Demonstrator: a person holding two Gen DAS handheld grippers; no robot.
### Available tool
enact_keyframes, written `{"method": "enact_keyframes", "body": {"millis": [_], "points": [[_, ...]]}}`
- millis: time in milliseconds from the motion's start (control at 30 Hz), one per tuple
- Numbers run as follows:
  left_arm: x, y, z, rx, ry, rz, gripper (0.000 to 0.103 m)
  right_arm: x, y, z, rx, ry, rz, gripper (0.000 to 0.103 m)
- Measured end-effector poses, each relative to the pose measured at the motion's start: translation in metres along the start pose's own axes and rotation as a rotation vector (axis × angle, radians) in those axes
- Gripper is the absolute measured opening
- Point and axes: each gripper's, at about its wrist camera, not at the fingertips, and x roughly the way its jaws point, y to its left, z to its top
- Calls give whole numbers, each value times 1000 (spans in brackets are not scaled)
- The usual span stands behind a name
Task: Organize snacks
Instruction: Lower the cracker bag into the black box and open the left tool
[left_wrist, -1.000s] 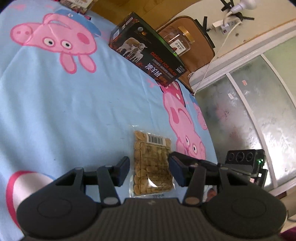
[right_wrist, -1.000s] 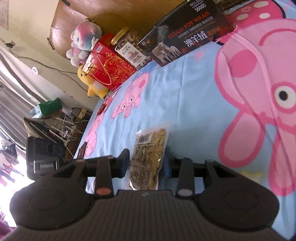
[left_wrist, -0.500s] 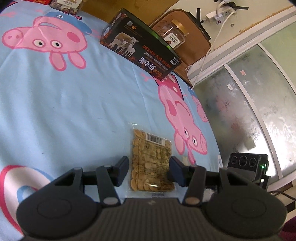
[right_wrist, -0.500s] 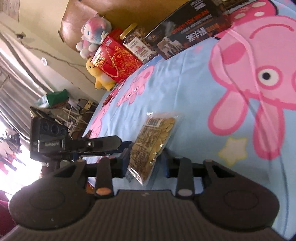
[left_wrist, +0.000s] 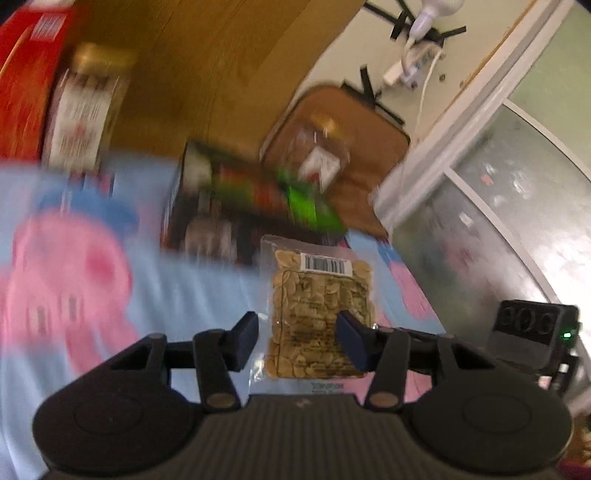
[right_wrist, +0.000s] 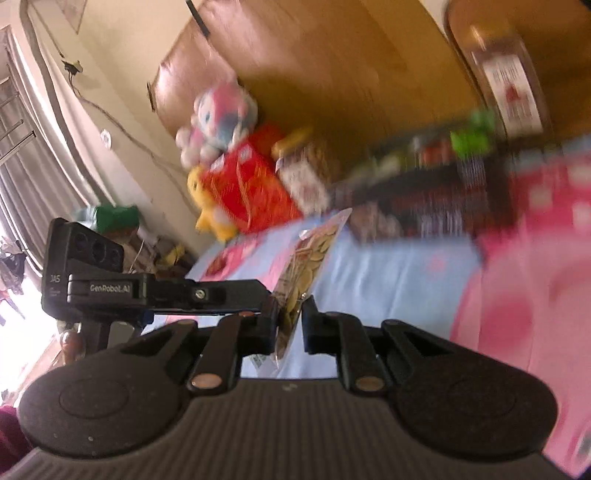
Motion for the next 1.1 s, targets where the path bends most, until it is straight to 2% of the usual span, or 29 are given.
{"method": "enact_keyframes", "body": {"millis": [133, 233, 333, 500, 633, 733, 767, 800, 900, 1100], "points": [[29, 4, 63, 12, -47, 24, 47, 24, -19, 53, -9, -49, -25, 16], [59, 8, 92, 15, -54, 56, 47, 44, -38, 84, -23, -77, -57, 16], [89, 14, 105, 8, -43, 86, 47, 62, -61, 99, 10, -75, -94, 16], [127, 30, 108, -33, 4, 115, 45, 80, -85, 94, 28, -56, -152, 17], [132, 27, 103, -12, 2, 129, 46, 83, -83, 89, -17, -54, -221, 21], [128, 27, 103, -21, -1, 140, 47, 80, -75, 90, -72, -61, -284, 38], [124, 25, 102, -25, -8, 149, 47, 75, -72, 89, -80, -79, -298, 48], [121, 24, 103, -26, -14, 152, 47, 70, -71, 89, -83, -105, -322, 55], [102, 13, 97, -12, -41, 158, 47, 50, -67, 83, -87, -179, -357, 55], [63, -25, 67, 95, -95, 223, 49, 5, -56, 45, -24, -282, -337, 55]]}}
